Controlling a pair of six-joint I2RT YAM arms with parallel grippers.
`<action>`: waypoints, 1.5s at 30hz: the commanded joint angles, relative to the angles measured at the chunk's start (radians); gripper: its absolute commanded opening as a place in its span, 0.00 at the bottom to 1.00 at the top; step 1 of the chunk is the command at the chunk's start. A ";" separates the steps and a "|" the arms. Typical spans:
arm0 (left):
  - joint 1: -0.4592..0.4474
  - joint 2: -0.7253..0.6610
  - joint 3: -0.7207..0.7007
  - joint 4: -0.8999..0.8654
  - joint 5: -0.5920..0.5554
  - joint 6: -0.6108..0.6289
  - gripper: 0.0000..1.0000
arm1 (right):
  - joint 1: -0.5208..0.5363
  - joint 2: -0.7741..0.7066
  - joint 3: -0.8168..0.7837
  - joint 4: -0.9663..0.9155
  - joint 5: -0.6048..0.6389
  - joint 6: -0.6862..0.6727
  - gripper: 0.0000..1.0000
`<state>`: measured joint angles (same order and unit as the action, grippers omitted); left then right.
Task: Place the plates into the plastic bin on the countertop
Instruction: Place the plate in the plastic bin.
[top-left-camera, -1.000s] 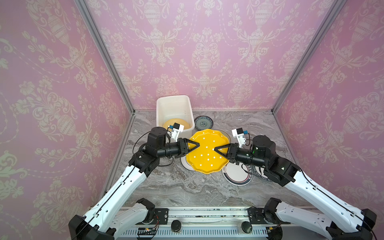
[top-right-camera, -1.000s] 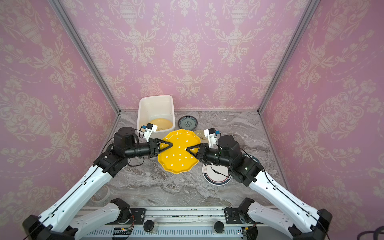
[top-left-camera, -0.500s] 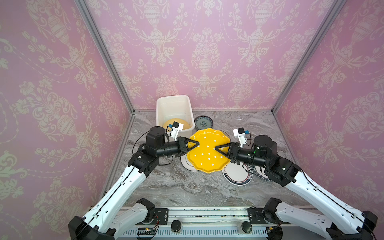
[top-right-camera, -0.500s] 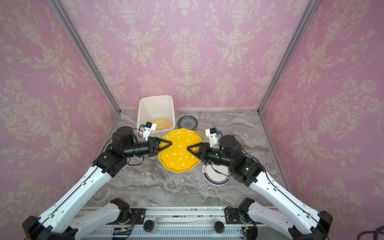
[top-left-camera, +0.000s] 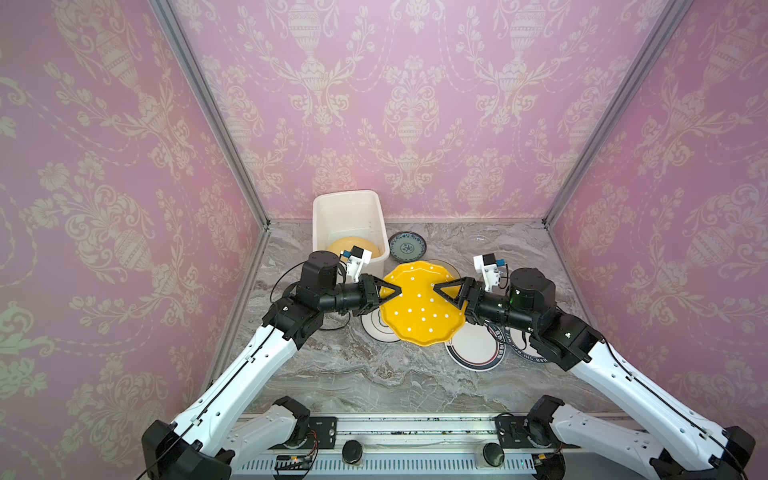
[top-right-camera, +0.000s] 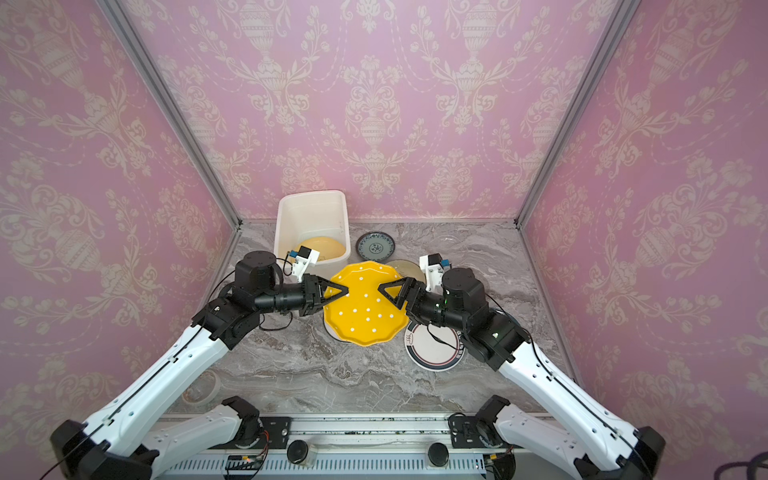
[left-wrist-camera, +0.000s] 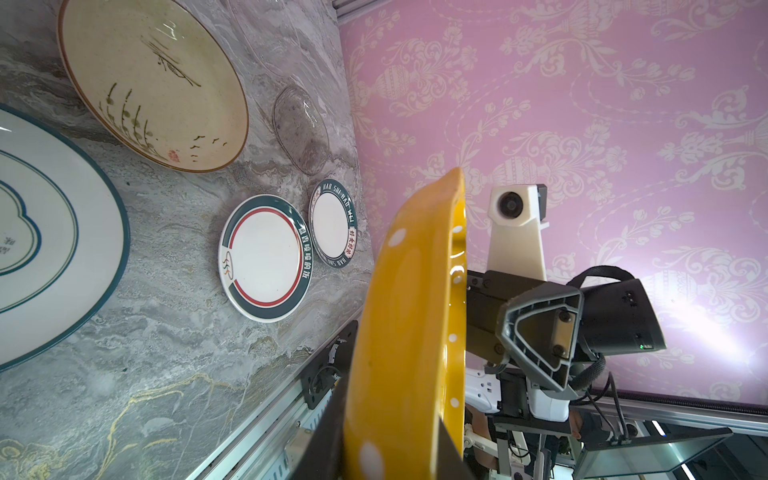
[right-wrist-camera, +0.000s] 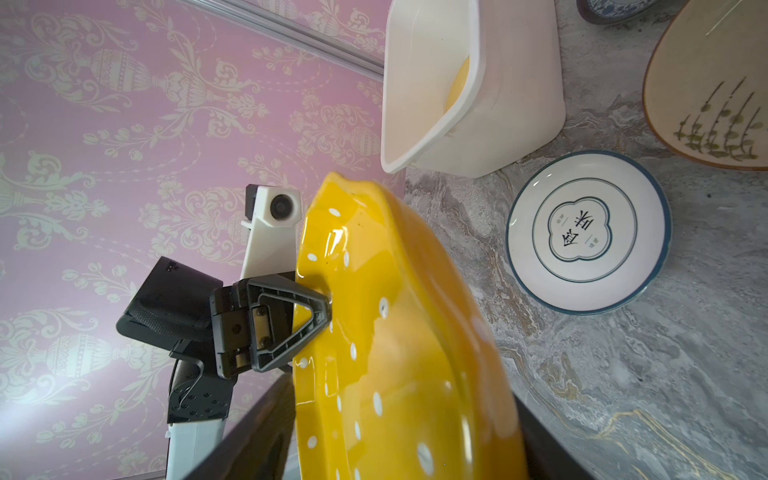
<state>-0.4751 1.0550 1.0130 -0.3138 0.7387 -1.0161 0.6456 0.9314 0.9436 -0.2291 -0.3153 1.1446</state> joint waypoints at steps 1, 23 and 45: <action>-0.002 -0.004 0.054 0.002 -0.055 -0.009 0.00 | -0.016 -0.038 -0.007 0.080 0.009 -0.019 0.76; 0.304 0.173 0.339 -0.078 -0.270 0.144 0.00 | -0.059 -0.192 0.000 -0.212 0.138 -0.092 0.85; 0.440 0.492 0.562 -0.054 -0.586 0.369 0.00 | -0.061 -0.160 -0.117 -0.118 0.014 -0.019 0.85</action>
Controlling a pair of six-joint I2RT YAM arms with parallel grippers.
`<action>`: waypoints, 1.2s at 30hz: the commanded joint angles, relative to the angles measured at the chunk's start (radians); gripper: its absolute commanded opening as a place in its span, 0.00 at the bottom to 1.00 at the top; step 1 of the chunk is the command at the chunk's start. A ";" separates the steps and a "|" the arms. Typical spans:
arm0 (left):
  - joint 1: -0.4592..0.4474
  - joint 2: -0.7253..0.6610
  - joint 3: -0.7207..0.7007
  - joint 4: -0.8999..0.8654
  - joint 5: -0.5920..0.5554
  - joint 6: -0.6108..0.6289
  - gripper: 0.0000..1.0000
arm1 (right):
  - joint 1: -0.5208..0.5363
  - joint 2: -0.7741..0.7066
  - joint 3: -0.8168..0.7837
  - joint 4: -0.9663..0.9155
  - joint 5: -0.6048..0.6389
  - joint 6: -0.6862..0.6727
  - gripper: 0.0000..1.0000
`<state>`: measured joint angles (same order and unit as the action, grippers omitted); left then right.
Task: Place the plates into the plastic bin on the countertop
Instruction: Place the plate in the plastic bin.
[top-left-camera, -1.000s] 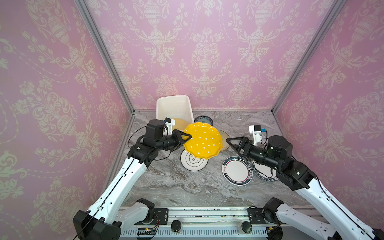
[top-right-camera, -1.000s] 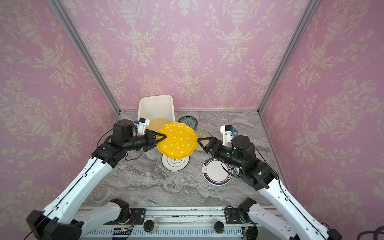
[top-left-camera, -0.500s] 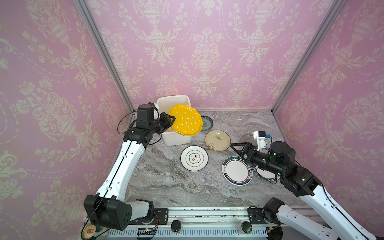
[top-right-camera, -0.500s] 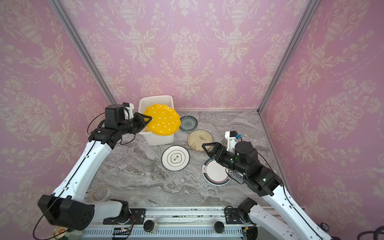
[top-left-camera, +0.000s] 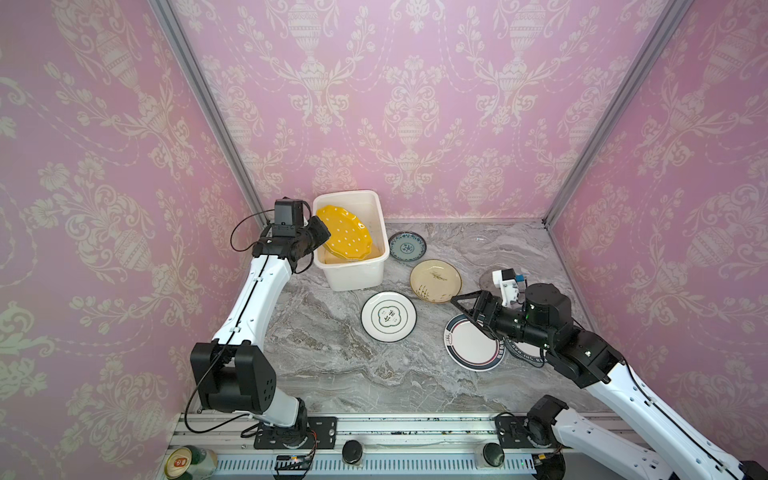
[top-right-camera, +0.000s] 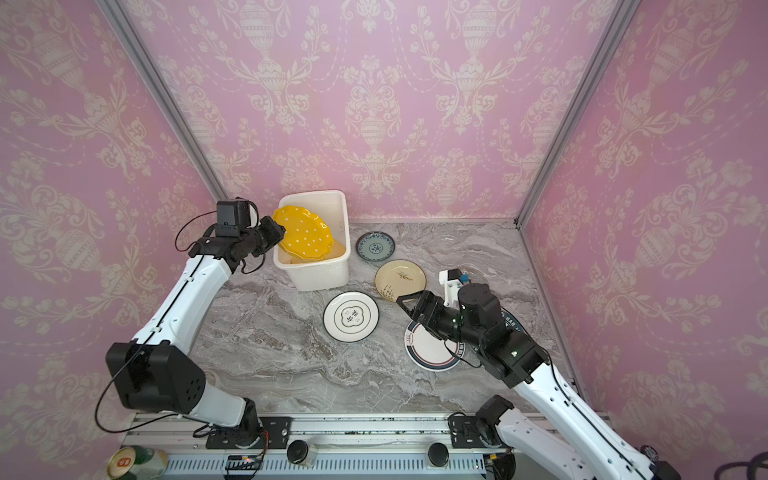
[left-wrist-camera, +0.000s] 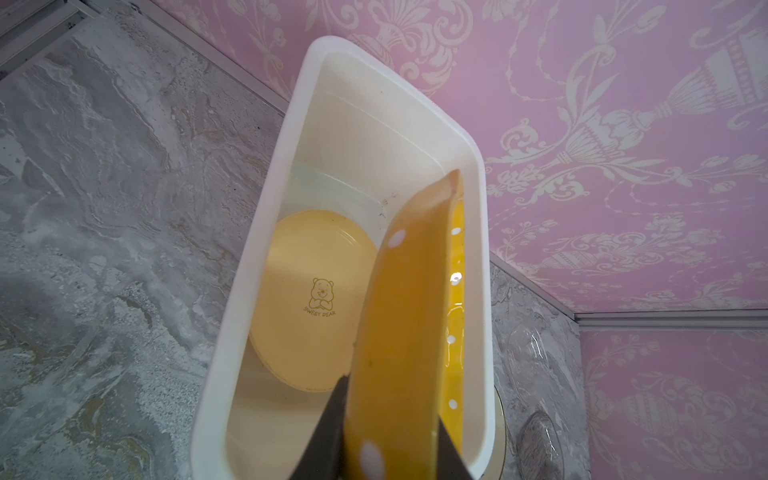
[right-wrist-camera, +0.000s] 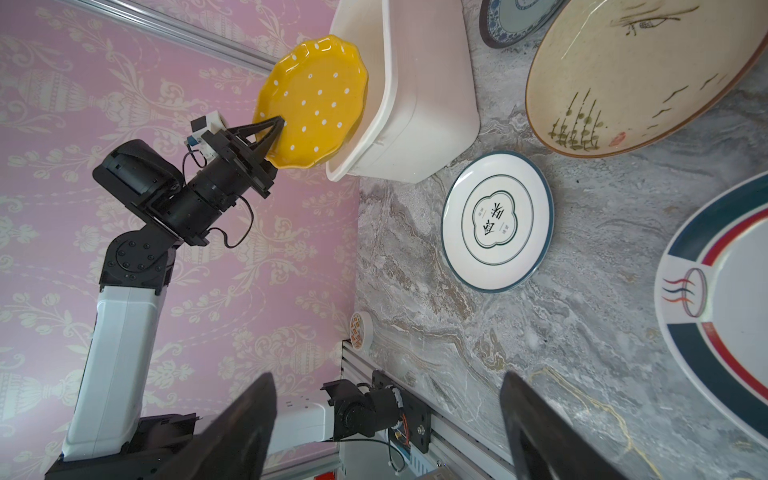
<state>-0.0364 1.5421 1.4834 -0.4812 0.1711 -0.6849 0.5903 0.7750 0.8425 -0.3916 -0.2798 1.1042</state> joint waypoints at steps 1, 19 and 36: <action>0.000 0.023 0.102 0.113 -0.029 0.046 0.00 | -0.006 -0.005 -0.020 0.044 -0.021 0.023 0.85; -0.060 0.254 0.222 0.081 -0.145 0.147 0.00 | -0.007 0.020 -0.069 0.070 -0.031 0.037 0.85; -0.104 0.365 0.220 0.045 -0.134 0.177 0.00 | -0.035 0.064 -0.065 0.091 -0.065 0.030 0.85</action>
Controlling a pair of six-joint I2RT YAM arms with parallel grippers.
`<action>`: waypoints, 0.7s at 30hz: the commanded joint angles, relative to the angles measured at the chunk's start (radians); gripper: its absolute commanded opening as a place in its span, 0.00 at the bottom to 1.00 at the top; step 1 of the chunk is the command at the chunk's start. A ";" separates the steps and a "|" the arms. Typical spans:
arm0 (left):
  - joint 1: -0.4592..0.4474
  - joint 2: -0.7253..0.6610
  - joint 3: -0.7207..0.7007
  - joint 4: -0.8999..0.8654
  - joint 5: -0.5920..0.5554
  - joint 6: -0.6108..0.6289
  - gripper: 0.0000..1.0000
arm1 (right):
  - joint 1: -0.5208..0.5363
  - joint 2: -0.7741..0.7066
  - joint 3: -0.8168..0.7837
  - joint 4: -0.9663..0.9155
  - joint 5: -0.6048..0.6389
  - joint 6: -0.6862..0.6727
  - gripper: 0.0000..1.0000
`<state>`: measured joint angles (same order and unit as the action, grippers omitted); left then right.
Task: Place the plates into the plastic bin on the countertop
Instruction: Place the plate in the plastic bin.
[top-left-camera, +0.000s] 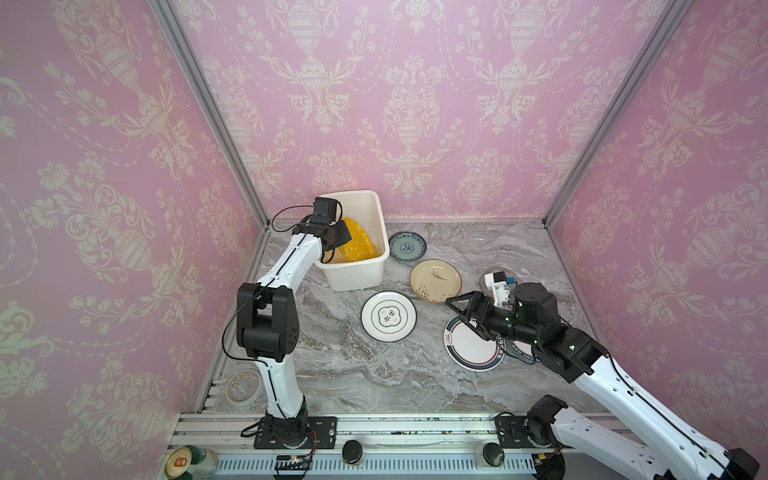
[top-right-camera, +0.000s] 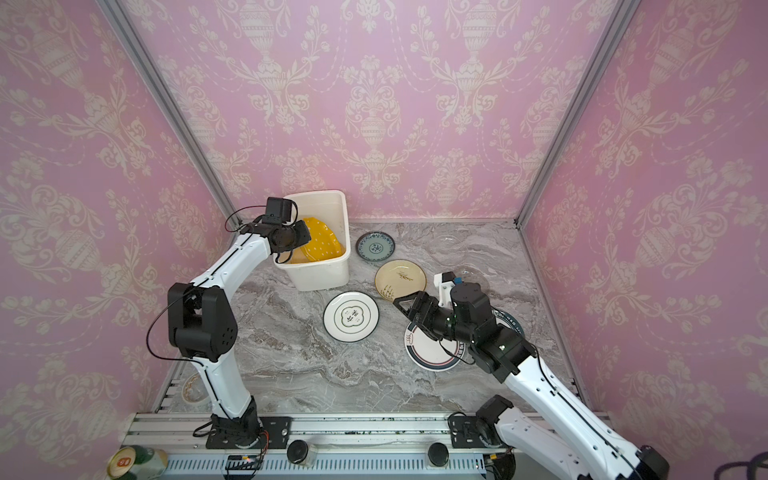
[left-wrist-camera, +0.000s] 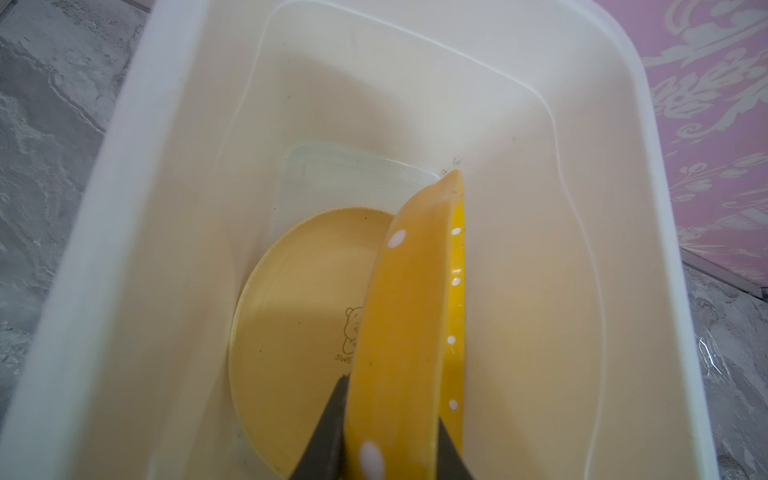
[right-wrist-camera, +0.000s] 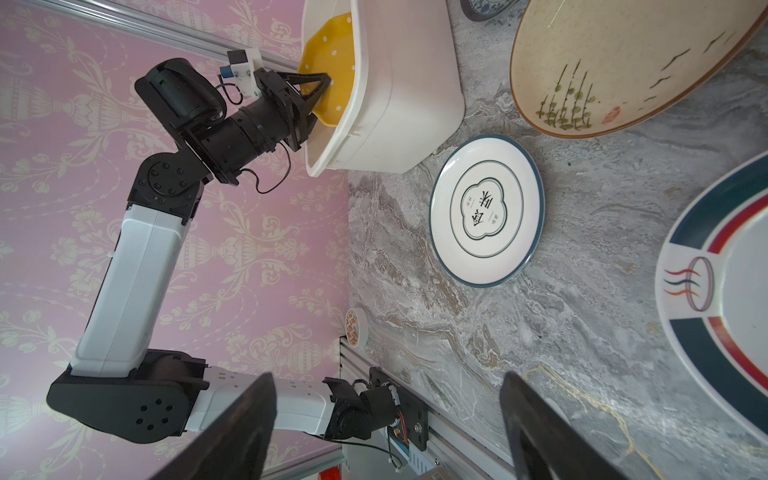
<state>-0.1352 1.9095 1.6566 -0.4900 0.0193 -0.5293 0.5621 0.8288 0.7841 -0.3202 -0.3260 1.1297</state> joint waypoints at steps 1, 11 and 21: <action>-0.005 0.006 0.050 0.050 0.022 0.026 0.00 | -0.009 0.013 -0.004 0.020 -0.021 0.003 0.85; -0.006 0.056 0.063 0.018 0.040 0.034 0.00 | -0.038 0.033 0.026 0.000 -0.038 -0.016 0.85; -0.007 0.064 0.060 -0.024 0.027 0.063 0.20 | -0.058 0.040 0.053 -0.014 -0.048 -0.025 0.85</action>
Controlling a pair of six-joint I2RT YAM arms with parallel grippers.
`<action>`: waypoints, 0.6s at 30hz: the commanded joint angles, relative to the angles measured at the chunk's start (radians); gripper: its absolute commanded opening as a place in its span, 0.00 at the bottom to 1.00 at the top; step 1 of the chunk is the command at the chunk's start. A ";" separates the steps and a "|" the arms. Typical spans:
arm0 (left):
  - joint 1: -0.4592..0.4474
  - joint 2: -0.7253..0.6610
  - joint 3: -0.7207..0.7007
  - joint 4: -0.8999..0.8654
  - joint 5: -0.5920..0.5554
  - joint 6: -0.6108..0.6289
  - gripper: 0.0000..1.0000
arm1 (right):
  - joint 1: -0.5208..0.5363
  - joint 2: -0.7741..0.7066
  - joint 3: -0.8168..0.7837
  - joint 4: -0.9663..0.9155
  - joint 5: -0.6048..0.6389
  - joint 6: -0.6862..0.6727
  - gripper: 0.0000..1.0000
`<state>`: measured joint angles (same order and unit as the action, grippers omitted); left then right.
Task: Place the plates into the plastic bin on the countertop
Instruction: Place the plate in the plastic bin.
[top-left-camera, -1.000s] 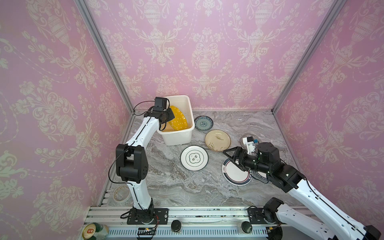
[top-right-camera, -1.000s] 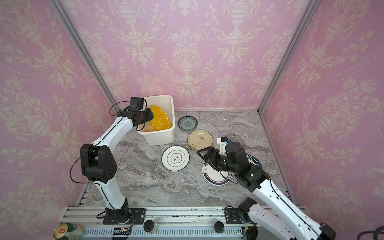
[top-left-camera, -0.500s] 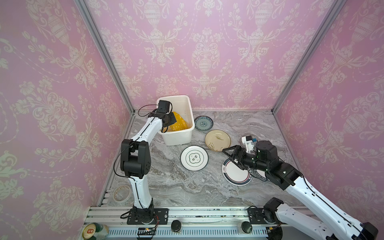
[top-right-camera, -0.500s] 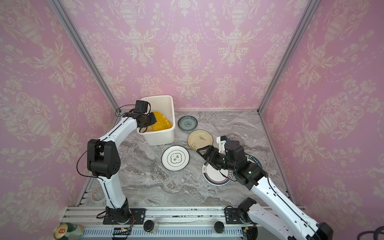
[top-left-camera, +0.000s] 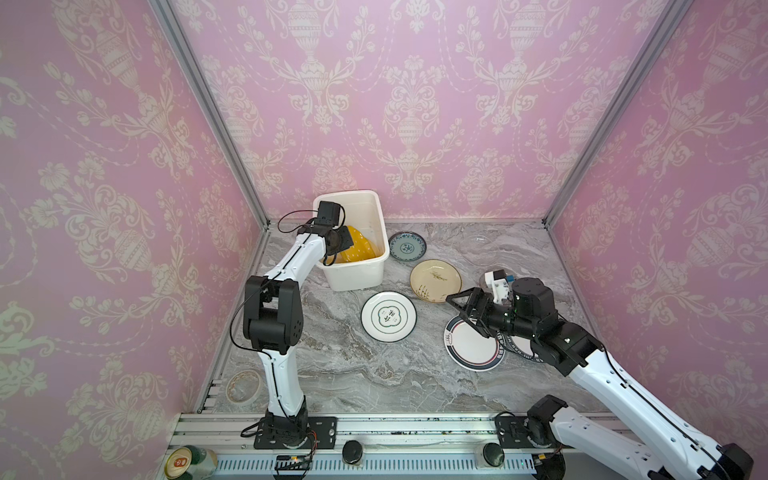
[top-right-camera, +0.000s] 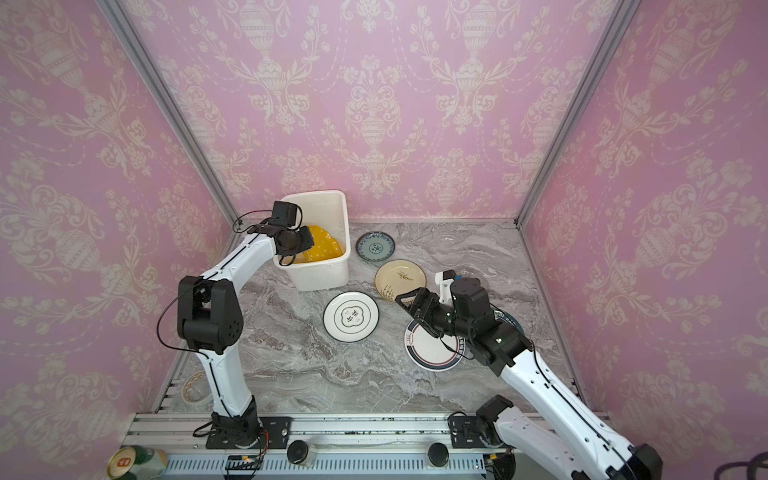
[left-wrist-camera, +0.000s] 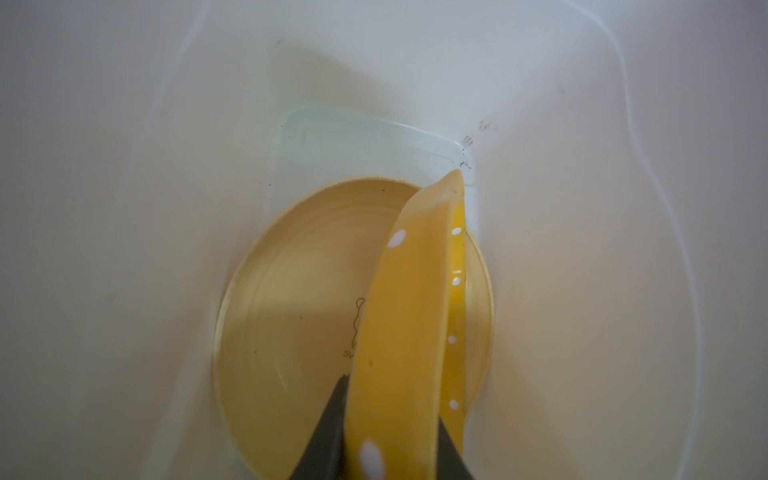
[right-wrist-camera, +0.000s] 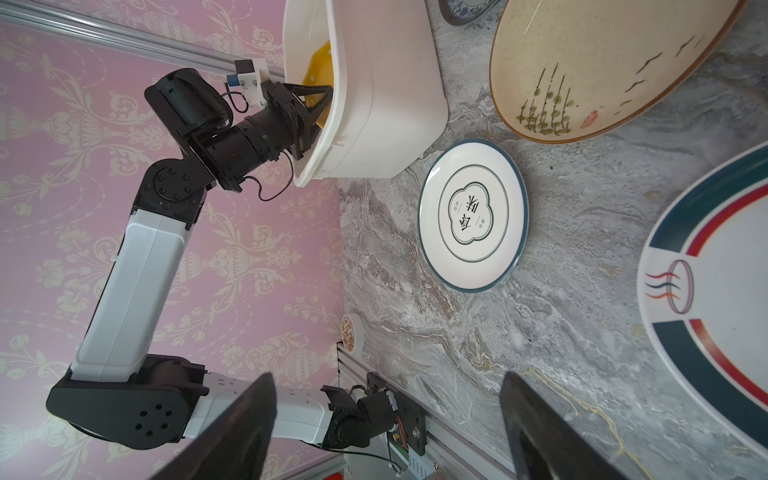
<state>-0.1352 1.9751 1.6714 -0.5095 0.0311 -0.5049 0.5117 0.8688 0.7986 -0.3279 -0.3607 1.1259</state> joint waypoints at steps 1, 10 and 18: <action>-0.006 -0.002 0.045 -0.008 0.016 0.041 0.20 | -0.008 -0.001 0.040 -0.008 -0.013 -0.021 0.85; -0.007 -0.006 0.025 -0.037 0.009 0.066 0.29 | -0.009 -0.019 0.040 -0.015 -0.007 -0.018 0.85; -0.007 -0.003 -0.002 -0.065 -0.020 0.108 0.32 | -0.010 -0.030 0.034 -0.016 -0.001 -0.014 0.85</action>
<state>-0.1349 1.9751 1.6730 -0.5407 0.0235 -0.4435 0.5098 0.8555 0.8143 -0.3309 -0.3630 1.1259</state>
